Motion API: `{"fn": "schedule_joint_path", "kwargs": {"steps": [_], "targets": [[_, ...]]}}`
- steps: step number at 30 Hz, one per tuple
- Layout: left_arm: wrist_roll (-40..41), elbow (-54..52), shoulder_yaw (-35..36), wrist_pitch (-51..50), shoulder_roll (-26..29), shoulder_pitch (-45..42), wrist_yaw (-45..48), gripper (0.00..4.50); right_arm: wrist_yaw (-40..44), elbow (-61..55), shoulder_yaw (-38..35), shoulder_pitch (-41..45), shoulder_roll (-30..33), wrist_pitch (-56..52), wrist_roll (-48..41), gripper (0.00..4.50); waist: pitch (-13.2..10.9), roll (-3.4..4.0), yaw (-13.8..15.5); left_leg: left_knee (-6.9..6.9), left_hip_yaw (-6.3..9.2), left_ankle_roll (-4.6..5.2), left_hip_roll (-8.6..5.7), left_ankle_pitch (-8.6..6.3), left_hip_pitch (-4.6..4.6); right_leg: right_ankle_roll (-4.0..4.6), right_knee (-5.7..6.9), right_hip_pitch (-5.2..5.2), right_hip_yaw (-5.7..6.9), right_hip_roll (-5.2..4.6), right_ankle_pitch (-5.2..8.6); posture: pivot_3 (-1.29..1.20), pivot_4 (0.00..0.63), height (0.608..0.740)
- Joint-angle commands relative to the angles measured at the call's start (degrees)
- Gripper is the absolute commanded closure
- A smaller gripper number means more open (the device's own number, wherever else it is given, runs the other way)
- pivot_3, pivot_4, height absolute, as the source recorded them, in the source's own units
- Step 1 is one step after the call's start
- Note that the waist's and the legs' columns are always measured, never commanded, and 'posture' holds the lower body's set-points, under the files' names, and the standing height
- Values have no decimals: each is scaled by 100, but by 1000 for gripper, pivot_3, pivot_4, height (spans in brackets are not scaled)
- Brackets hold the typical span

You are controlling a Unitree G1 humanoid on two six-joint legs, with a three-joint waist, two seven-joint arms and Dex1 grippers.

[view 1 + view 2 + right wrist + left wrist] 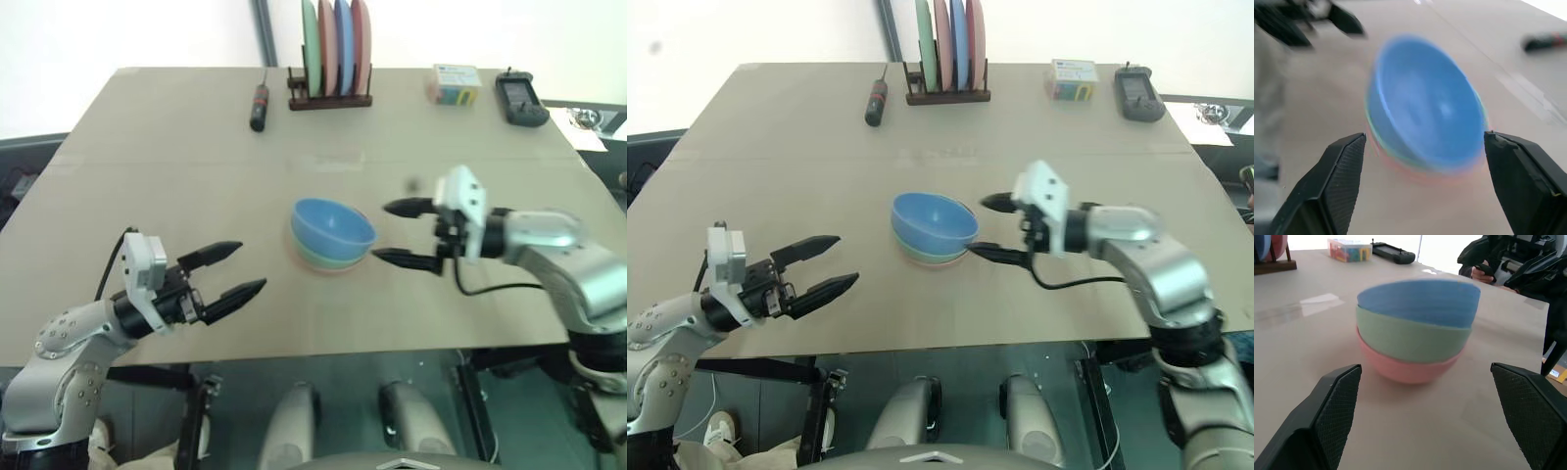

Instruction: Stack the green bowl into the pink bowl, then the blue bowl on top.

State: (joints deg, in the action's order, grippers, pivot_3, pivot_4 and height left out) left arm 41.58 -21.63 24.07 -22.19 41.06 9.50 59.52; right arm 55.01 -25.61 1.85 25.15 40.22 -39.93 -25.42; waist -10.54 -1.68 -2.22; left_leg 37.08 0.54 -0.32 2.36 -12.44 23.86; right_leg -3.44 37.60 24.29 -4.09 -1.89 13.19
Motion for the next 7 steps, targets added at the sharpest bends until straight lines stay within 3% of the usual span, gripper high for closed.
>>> {"fn": "schedule_joint_path", "kwargs": {"steps": [1, 7], "targets": [[61, -91, 524, 141, 258, 316, 302, 0, 59, -625, -995, -718, 572, -131, -303, 473, 0, 0, -11, -1, 2, 0, 0, 0, -1, -5, 2, 0, 1, 2, 4, 0, 150, 740], [99, 92, 965, 168, 520, 604, 647, 0, 231, -916, -2135, -2010, 1253, -29, -475, 473, 1, 0, -5, 6, -9, 0, 2, 0, -7, -23, -1, -2, -4, 0, 15, 0, 150, 740]]}}
